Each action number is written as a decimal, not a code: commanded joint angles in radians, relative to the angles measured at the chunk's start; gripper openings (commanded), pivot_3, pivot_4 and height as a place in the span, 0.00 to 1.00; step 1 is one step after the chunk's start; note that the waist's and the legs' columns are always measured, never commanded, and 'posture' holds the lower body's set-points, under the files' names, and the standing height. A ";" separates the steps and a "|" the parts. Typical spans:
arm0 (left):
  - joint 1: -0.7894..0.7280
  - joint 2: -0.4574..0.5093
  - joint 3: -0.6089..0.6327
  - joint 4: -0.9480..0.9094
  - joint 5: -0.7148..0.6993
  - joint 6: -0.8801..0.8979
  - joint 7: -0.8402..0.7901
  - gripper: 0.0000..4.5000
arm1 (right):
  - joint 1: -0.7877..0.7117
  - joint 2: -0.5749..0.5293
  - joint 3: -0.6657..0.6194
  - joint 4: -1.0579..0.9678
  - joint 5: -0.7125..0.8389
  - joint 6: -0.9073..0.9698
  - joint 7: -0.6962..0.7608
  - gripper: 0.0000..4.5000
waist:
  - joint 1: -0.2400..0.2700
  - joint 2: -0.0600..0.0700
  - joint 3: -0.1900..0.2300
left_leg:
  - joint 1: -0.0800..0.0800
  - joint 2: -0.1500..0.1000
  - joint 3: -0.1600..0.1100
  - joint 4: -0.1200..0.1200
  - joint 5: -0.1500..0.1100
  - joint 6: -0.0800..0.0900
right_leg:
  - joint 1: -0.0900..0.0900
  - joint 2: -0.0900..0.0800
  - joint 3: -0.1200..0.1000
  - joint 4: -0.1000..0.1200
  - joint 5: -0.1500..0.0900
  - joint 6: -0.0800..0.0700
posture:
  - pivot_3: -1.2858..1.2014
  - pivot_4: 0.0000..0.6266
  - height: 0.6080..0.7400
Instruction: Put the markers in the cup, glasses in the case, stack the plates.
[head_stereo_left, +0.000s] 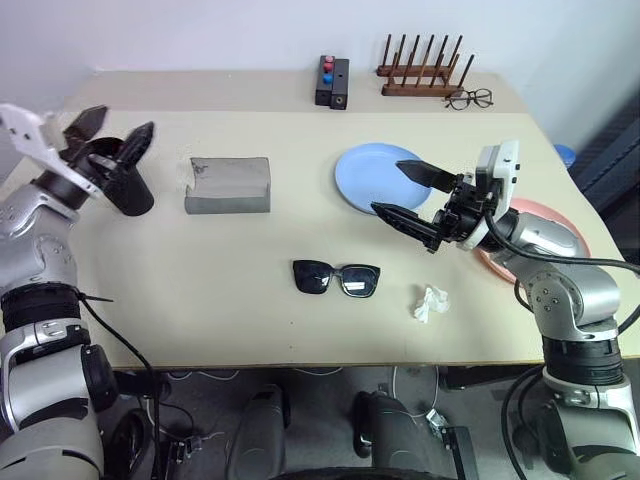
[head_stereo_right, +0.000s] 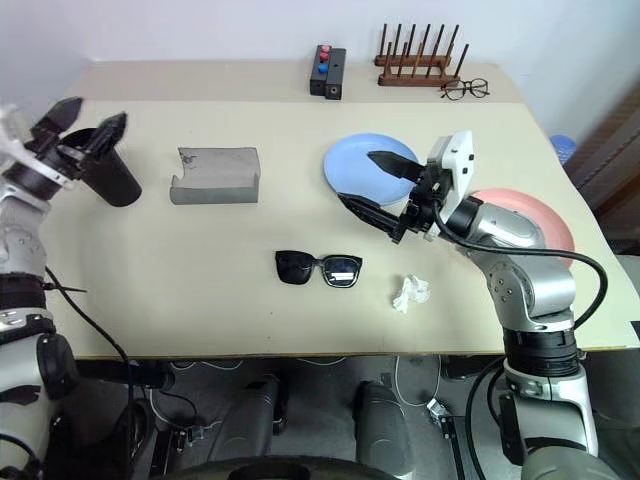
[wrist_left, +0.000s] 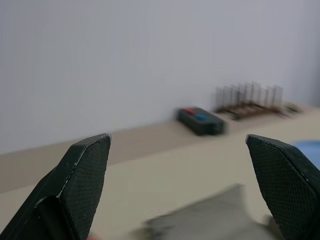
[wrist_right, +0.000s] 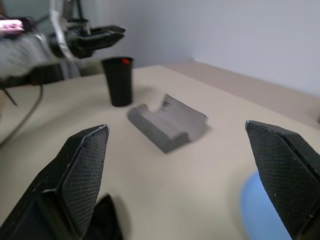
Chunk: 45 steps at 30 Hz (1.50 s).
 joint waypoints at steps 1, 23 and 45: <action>-0.057 0.031 -0.148 -0.016 0.117 0.010 -0.092 1.00 | -0.021 -0.025 -0.008 0.012 -0.024 -0.009 0.005 1.00 | 0.000 0.000 0.000 | 0.000 0.000 0.000 0.000 0.000 0.000 | 0.000 0.000 0.000 0.000 0.000 0.000 | 0.52 0.24 1.00; -0.350 -0.097 -0.395 0.667 0.518 -0.258 -0.073 1.00 | 0.081 -0.087 -0.078 -0.043 -0.048 -0.048 0.004 1.00 | 0.000 0.000 0.000 | -0.001 0.000 0.000 0.000 0.000 0.000 | -0.001 0.000 0.000 0.000 0.000 0.000 | 0.52 0.24 1.00; -0.332 -0.113 -0.331 0.653 0.494 -0.285 -0.176 0.00 | 0.053 -0.081 -0.049 -0.022 -0.061 -0.055 0.017 1.00 | 0.001 0.000 0.000 | -0.001 0.000 0.000 0.001 0.000 0.000 | -0.001 0.000 0.000 0.000 0.000 0.000 | 0.52 0.24 1.00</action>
